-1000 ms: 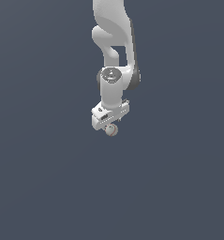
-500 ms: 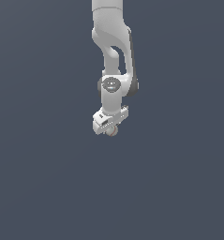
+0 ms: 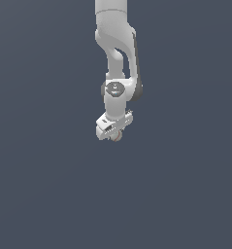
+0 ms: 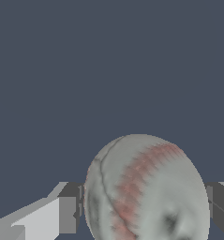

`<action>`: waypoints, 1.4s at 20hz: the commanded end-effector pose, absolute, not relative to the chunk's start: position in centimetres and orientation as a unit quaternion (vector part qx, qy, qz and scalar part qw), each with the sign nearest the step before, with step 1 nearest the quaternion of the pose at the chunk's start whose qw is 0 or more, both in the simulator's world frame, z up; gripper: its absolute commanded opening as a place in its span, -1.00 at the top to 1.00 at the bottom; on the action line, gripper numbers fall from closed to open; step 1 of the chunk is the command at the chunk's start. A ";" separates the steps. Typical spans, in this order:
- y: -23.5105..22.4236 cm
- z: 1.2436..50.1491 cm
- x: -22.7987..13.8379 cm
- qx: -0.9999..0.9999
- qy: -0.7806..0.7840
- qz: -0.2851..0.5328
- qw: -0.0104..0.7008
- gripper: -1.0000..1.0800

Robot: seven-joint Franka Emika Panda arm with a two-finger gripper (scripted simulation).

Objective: Pick up the object and move it to a goal position.

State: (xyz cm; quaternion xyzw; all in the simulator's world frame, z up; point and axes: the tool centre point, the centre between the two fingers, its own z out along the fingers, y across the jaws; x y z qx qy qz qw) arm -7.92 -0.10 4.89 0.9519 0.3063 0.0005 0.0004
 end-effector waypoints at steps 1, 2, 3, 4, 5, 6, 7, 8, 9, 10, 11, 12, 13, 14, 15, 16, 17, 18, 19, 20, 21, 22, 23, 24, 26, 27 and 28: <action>0.0 4.8 -7.9 0.952 0.307 0.000 0.000 1.00; 0.0 4.8 -7.9 0.952 0.307 0.000 0.000 1.00; 0.0 4.8 -7.9 0.952 0.307 0.000 0.000 1.00; -0.1 4.9 -7.9 0.952 0.306 0.001 0.000 1.00; -0.1 4.9 -7.9 0.952 0.306 0.001 0.001 1.00; -0.1 5.0 -7.8 0.952 0.306 0.003 0.001 1.00; -0.1 5.1 -7.6 0.952 0.306 0.005 0.002 1.00; -0.2 5.2 -7.3 0.952 0.306 0.009 0.003 1.00; -0.3 5.4 -7.0 0.952 0.306 0.014 0.005 1.00; -0.3 5.6 -6.5 0.952 0.306 0.019 0.007 1.00; -0.4 5.9 -6.0 0.952 0.306 0.026 0.009 1.00; -0.5 6.2 -5.5 0.951 0.306 0.034 0.012 1.00; -0.6 6.6 -4.9 0.951 0.305 0.043 0.015 1.00; -0.8 7.0 -4.2 0.951 0.305 0.053 0.019 1.00; -0.9 7.5 -3.4 0.950 0.305 0.064 0.023 1.00; -1.1 8.1 -2.6 0.949 0.304 0.076 0.027 1.00; -1.2 8.8 -1.7 0.948 0.304 0.089 0.031 1.00; -1.4 9.5 -0.8 0.947 0.303 0.104 0.036 1.00; -1.6 10.3 0.2 0.945 0.302 0.119 0.042 1.00; -1.8 11.3 1.2 0.943 0.301 0.135 0.047 1.00; -2.1 12.3 2.3 0.940 0.300 0.153 0.053 1.00; -2.3 13.4 3.3 0.937 0.298 0.171 0.060 1.00; -2.6 14.6 4.4 0.933 0.297 0.190 0.066 1.00; -2.8 15.9 5.5 0.929 0.295 0.210 0.073 1.00; -3.4 18.8 7.4 0.919 0.291 0.250 0.087 1.00; -3.6 20.2 8.3 0.914 0.289 0.270 0.094 1.00; -3.9 21.7 9.1 0.908 0.286 0.289 0.101 1.00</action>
